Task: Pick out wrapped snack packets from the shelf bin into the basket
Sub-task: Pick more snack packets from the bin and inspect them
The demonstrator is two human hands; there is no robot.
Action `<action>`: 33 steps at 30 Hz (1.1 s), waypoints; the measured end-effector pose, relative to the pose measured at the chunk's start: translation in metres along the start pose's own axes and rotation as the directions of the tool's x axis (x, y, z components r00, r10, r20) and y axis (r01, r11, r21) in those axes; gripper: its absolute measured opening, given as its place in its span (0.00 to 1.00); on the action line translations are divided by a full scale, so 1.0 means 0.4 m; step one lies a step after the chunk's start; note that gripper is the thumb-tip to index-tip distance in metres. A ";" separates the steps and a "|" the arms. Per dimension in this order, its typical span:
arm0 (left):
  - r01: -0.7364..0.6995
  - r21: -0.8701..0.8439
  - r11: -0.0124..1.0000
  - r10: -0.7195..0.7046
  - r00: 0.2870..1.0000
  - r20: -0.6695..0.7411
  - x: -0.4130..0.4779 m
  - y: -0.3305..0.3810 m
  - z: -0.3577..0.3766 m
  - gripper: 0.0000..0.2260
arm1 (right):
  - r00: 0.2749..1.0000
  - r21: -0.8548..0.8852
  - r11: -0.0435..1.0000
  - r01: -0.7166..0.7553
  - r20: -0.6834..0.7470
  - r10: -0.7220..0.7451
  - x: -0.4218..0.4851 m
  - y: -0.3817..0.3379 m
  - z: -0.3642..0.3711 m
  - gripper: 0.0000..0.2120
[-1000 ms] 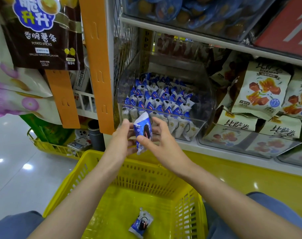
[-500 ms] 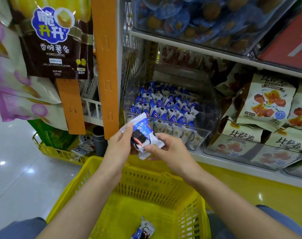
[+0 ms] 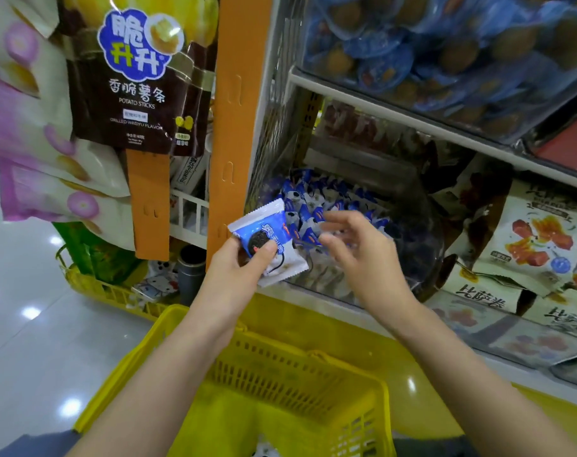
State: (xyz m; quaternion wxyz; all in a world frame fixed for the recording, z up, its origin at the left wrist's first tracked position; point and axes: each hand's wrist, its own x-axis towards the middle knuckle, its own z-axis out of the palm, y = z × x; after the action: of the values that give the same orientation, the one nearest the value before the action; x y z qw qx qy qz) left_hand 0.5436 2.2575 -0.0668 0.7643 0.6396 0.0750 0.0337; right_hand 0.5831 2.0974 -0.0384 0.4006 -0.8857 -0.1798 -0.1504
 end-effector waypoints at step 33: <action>0.006 -0.026 1.000 -0.005 0.999 0.038 0.043 0.010 -0.024 0.12 | 0.908 -0.297 0.860 -0.416 -0.181 0.378 0.349 0.243 0.010 0.10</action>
State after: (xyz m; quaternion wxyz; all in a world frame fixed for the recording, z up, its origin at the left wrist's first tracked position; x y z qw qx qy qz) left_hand 0.5592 2.2700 -0.0657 0.7741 0.6297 0.0615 0.0205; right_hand 0.7506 2.0685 -0.0473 0.2795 -0.9476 0.0579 -0.1436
